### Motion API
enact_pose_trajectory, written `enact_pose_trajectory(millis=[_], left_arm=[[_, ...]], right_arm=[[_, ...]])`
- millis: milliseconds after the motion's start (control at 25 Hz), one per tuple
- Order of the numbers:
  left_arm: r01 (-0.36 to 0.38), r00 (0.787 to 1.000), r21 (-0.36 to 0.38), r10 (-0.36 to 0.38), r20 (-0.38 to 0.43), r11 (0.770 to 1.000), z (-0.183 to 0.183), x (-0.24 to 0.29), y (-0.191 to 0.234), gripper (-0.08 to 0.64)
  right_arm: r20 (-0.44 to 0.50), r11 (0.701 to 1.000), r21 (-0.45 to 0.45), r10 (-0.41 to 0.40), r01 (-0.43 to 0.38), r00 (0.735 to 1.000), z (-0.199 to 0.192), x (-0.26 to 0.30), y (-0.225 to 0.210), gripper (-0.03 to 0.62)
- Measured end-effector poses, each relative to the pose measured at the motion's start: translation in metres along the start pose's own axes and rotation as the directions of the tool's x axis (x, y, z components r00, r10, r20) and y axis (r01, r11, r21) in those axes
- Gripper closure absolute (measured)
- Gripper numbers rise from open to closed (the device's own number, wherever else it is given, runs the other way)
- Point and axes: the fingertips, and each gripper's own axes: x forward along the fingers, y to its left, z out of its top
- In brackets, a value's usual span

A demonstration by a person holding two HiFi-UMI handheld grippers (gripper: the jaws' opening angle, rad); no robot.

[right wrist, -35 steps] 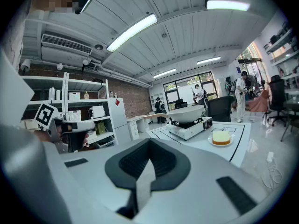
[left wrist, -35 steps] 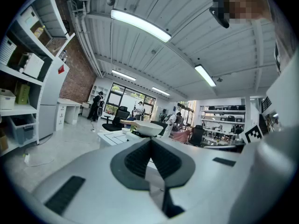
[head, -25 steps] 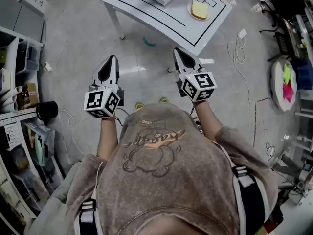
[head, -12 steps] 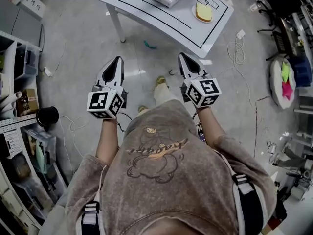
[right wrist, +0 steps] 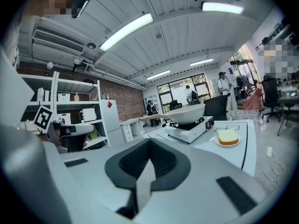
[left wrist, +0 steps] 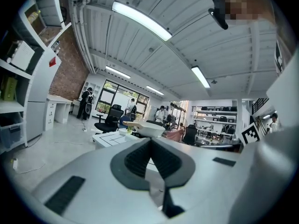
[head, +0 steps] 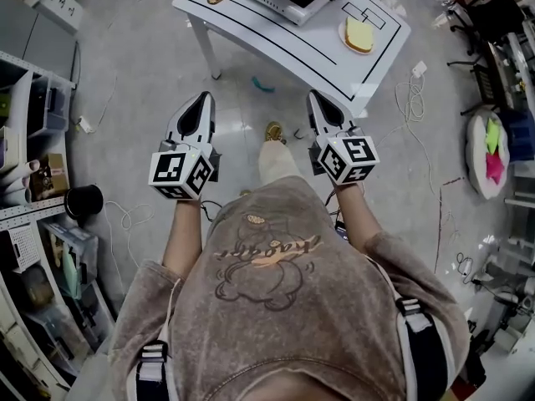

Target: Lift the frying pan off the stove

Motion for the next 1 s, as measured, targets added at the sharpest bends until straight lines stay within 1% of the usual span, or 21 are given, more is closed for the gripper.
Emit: enact_pose_trajectory(millis=[320,480,640,1000], left_arm=[[-0.015,1.0,-0.022,0.015,0.013,1.0,0.02,0.053,0.023,0.557],[-0.015,1.0,-0.026,0.016,0.019,1.0,0.034,0.087,0.029,0.557],[-0.041,0.999,-0.04,0.041,0.02,0.998,0.045,0.118,0.039,0.557],[-0.07,0.996,-0.043,0.073,0.06,0.997,0.077,0.182,0.041,0.557]], right_arm=[[0.002,0.999,0.005,0.031,-0.032,1.0,0.024,0.057,-0.024,0.597],[0.007,0.999,0.013,0.045,-0.045,0.999,0.041,0.085,-0.044,0.597],[0.0,0.998,0.032,0.055,-0.055,0.998,0.052,0.111,-0.066,0.597],[-0.006,0.993,0.034,0.111,-0.11,0.994,0.081,0.158,-0.108,0.597]])
